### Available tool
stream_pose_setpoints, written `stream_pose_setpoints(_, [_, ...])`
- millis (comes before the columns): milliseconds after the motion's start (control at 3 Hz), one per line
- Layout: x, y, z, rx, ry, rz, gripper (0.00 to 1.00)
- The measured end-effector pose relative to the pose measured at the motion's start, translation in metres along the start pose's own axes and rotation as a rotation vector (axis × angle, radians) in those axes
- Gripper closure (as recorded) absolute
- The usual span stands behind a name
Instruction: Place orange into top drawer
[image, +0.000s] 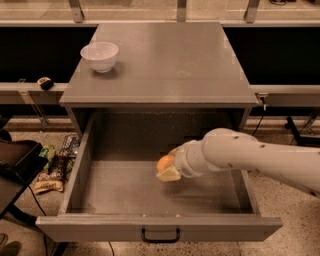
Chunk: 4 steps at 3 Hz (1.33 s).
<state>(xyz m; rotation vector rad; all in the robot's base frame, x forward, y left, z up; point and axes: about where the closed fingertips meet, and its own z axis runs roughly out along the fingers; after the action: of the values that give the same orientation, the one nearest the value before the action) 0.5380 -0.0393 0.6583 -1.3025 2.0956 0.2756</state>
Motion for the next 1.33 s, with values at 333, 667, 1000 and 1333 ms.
stream_pose_setpoints(333, [0.0174,0.0283,0.0457,-0.066,0.074,0.009,1.0])
stream_pose_setpoints(667, [0.0159,0.0289,0.0448,-0.068,0.077,0.009,0.84])
stream_pose_setpoints(1000, [0.0159,0.0289,0.0448,-0.069,0.077,0.009,0.61])
stream_pose_setpoints(1333, [0.0159,0.0289,0.0448,-0.069,0.077,0.009,0.37])
